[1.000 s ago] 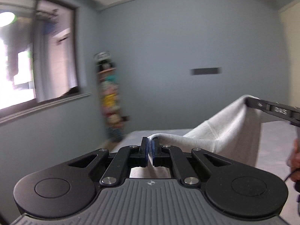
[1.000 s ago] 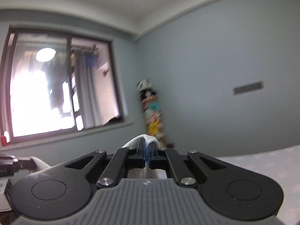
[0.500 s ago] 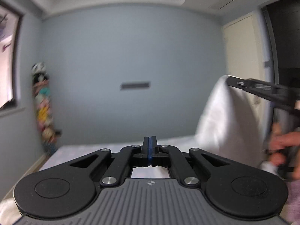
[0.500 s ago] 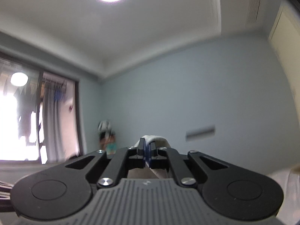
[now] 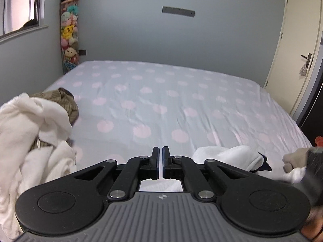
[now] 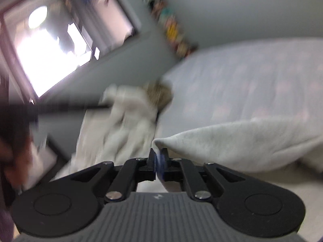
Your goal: Fold clothes
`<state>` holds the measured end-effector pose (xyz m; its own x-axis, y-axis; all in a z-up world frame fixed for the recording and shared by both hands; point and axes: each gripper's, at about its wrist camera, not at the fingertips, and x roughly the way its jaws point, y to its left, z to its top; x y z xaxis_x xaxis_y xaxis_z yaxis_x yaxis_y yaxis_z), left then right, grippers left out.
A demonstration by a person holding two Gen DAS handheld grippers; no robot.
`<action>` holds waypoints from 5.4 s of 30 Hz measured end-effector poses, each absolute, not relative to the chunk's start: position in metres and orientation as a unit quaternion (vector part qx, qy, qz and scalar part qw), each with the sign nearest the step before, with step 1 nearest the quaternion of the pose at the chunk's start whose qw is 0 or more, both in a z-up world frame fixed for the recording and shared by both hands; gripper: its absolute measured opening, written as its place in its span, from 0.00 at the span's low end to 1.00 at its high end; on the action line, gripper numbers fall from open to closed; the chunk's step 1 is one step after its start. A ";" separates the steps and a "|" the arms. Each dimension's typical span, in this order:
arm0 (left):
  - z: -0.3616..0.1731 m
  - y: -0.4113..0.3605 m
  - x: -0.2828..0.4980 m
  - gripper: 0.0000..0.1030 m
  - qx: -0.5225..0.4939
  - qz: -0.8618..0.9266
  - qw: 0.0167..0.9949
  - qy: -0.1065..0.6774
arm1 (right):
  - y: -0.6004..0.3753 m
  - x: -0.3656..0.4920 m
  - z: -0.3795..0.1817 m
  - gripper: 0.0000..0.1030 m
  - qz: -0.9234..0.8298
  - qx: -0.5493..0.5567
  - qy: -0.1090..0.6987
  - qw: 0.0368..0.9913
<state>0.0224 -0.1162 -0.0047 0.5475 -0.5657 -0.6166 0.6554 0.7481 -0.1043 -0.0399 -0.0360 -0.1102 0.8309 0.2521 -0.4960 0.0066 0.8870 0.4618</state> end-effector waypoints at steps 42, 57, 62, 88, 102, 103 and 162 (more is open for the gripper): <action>-0.114 -0.354 -0.104 0.35 0.499 -0.418 0.747 0.135 | -0.208 -0.172 -0.161 0.70 -0.160 0.288 0.252 0.910; -0.043 -0.310 -0.048 0.04 0.389 -0.377 0.823 0.169 | -0.213 -0.165 -0.161 0.72 -0.143 0.292 0.246 0.913; -0.014 -0.263 -0.010 0.04 0.352 -0.317 0.861 0.183 | -0.214 -0.157 -0.151 0.73 -0.131 0.269 0.249 0.921; -0.069 -0.097 0.048 0.04 0.206 -0.131 0.889 0.387 | -0.198 0.065 -0.163 0.66 0.104 -0.051 0.394 0.912; -0.100 -0.096 0.062 0.04 0.189 -0.139 0.876 0.421 | -0.195 0.132 -0.220 0.73 0.194 -0.002 0.483 0.854; -0.101 -0.098 0.060 0.04 0.190 -0.141 0.876 0.420 | -0.196 0.133 -0.224 0.73 0.194 0.013 0.489 0.850; -0.017 -0.108 -0.016 0.04 0.139 -0.214 0.940 0.224 | -0.162 0.012 -0.112 0.21 -0.057 -0.007 0.278 0.959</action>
<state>-0.0160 -0.1085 -0.0166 0.8074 -0.3406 -0.4817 0.4655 0.8694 0.1654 0.0119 -0.1620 -0.1117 0.8386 -0.1136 -0.5327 0.1057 0.9934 -0.0455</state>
